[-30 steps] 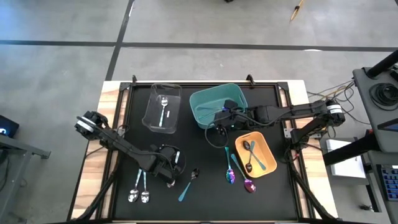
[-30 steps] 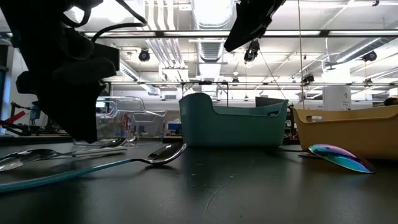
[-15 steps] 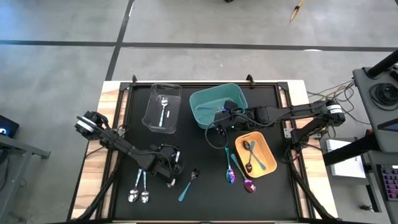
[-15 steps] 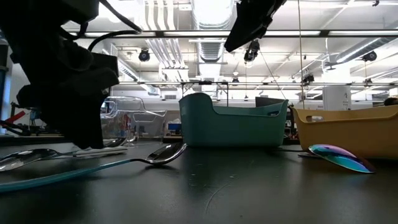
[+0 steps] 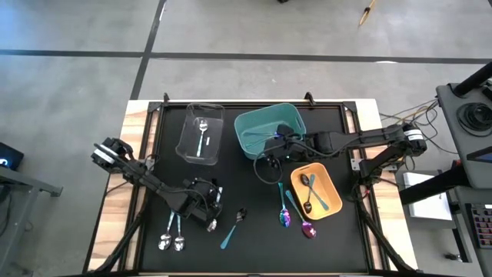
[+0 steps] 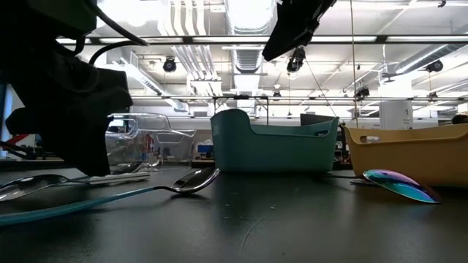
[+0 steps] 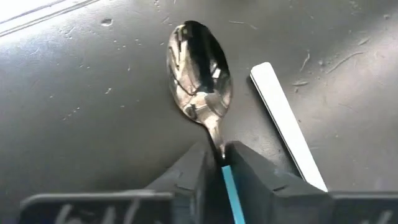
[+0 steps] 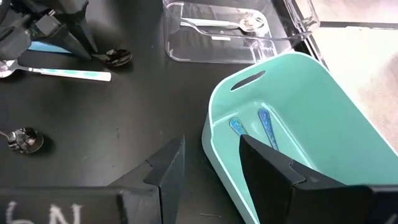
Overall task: Sort silverware by color (type)
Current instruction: Put the black spoon into the yellow bin
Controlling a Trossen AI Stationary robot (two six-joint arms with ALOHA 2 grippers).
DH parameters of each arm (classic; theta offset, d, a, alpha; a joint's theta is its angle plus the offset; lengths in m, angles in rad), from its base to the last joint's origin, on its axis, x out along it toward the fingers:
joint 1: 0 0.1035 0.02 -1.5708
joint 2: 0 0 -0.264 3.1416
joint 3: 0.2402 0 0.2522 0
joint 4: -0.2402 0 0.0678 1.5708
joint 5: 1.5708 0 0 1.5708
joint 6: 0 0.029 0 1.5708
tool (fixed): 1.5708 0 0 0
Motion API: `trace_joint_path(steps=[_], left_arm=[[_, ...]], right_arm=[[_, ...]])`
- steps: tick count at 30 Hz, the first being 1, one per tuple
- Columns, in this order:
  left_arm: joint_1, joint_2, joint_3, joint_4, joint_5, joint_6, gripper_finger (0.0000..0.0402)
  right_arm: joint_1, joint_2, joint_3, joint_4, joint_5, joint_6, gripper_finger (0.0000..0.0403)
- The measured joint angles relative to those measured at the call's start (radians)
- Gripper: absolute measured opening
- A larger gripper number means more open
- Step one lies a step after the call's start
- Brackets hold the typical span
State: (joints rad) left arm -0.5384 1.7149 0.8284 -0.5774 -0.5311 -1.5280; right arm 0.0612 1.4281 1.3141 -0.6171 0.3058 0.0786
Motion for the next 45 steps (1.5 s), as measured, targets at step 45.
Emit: trace_joint_path(steps=[45], left_arm=[[0.041,-0.044,0.463,-0.176,-0.888,0.768,0.0000]], right_arm=[[0.068,0.001,-0.484,1.262,0.000,-0.021,0.0146]])
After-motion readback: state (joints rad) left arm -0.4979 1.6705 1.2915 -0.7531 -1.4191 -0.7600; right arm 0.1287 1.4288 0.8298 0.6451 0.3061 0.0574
